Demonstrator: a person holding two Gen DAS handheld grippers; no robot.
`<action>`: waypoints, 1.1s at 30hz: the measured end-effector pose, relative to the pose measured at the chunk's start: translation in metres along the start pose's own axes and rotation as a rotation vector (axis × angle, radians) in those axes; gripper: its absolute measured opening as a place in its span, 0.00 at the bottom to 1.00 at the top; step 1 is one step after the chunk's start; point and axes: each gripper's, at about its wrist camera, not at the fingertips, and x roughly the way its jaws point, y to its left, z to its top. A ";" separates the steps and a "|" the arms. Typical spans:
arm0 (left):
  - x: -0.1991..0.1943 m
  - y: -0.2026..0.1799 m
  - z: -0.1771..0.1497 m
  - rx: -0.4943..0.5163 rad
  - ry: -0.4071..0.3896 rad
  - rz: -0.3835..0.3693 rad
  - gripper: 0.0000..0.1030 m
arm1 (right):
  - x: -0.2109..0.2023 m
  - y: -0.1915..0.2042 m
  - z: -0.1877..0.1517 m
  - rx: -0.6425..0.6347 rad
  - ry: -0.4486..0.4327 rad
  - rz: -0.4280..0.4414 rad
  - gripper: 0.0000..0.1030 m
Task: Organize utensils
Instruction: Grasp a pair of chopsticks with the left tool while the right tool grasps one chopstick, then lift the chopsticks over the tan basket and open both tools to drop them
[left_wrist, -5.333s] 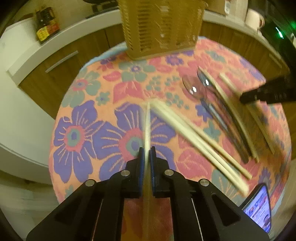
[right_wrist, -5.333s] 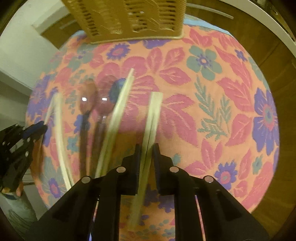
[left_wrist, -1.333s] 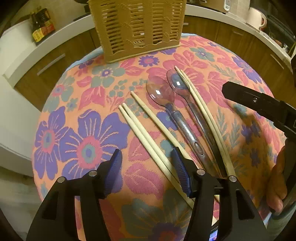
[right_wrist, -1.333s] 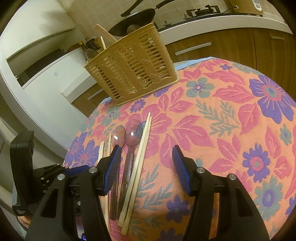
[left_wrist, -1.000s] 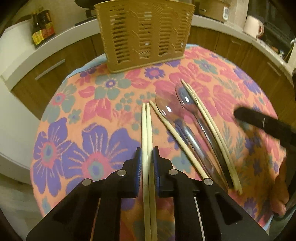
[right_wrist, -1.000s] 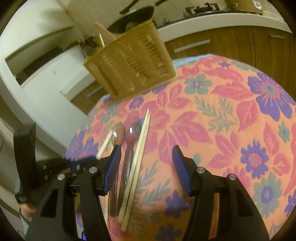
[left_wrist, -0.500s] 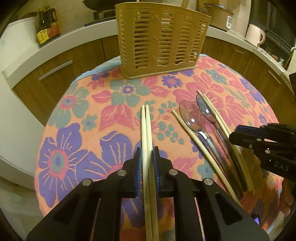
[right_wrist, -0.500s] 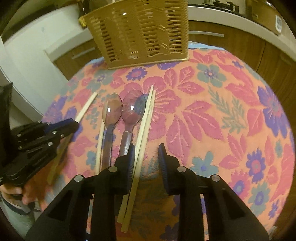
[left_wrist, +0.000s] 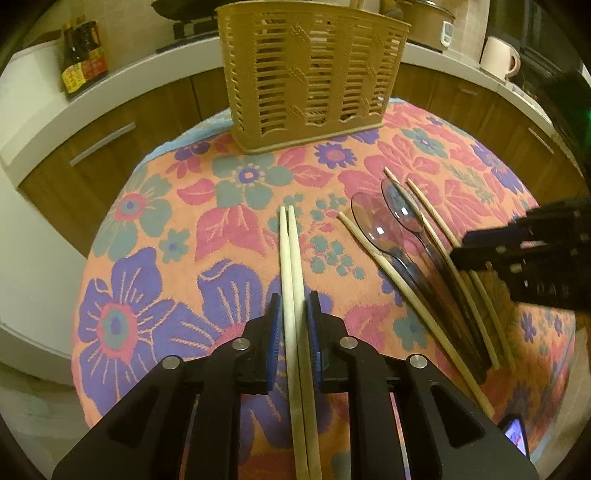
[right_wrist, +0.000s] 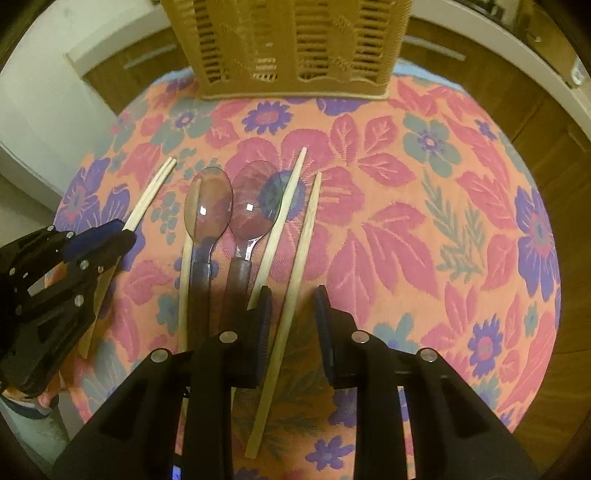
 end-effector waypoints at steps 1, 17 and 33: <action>-0.001 -0.001 0.000 0.005 0.015 -0.003 0.19 | 0.001 -0.002 0.003 -0.006 0.013 0.006 0.10; -0.007 -0.006 -0.006 -0.003 0.003 0.021 0.10 | -0.042 -0.037 -0.032 -0.005 -0.121 0.069 0.04; -0.136 -0.004 0.041 -0.070 -0.512 -0.129 0.10 | -0.133 -0.011 -0.016 -0.089 -0.454 0.129 0.04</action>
